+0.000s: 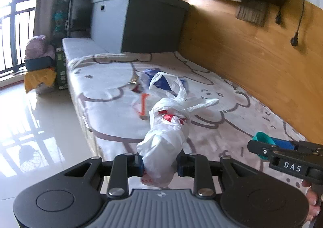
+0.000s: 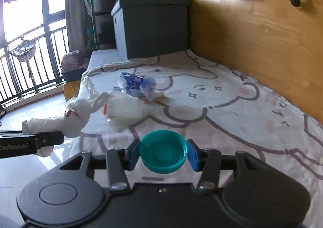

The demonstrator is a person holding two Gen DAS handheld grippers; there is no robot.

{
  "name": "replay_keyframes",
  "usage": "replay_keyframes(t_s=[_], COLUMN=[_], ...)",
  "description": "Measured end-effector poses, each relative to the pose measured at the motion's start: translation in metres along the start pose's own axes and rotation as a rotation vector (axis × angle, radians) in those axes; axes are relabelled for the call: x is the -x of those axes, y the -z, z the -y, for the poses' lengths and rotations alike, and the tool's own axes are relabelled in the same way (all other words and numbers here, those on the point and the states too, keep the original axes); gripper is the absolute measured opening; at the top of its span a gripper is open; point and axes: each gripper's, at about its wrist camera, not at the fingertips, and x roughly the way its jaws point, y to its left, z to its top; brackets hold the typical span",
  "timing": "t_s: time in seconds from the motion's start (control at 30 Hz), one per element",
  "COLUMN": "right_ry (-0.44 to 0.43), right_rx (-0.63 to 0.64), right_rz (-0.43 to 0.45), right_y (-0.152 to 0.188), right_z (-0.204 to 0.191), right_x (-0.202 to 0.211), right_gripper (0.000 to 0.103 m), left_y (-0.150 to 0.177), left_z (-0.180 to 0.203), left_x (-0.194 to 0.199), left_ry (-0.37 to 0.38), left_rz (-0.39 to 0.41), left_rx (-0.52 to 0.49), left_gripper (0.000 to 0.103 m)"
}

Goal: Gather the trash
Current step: 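Lift and carry the bag bundle and teal cap in both tools to the wastebasket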

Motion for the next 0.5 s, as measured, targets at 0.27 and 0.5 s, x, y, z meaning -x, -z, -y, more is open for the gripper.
replay_keyframes(t_s=[0.27,0.5], right_ry=[-0.051,-0.119], right_rx=[0.031,0.061], right_rz=[0.021,0.014], right_y=[-0.015,-0.019], right_z=[-0.040,-0.082], right_x=[-0.005,-0.018], right_gripper=[0.050,0.050], left_y=[-0.006,-0.004], left_z=[-0.036,-0.079], left_x=[0.024,0.045], left_ry=[-0.063,-0.134], left_rz=[0.018,0.030], left_rx=[0.011,0.041], left_gripper=[0.029,0.030])
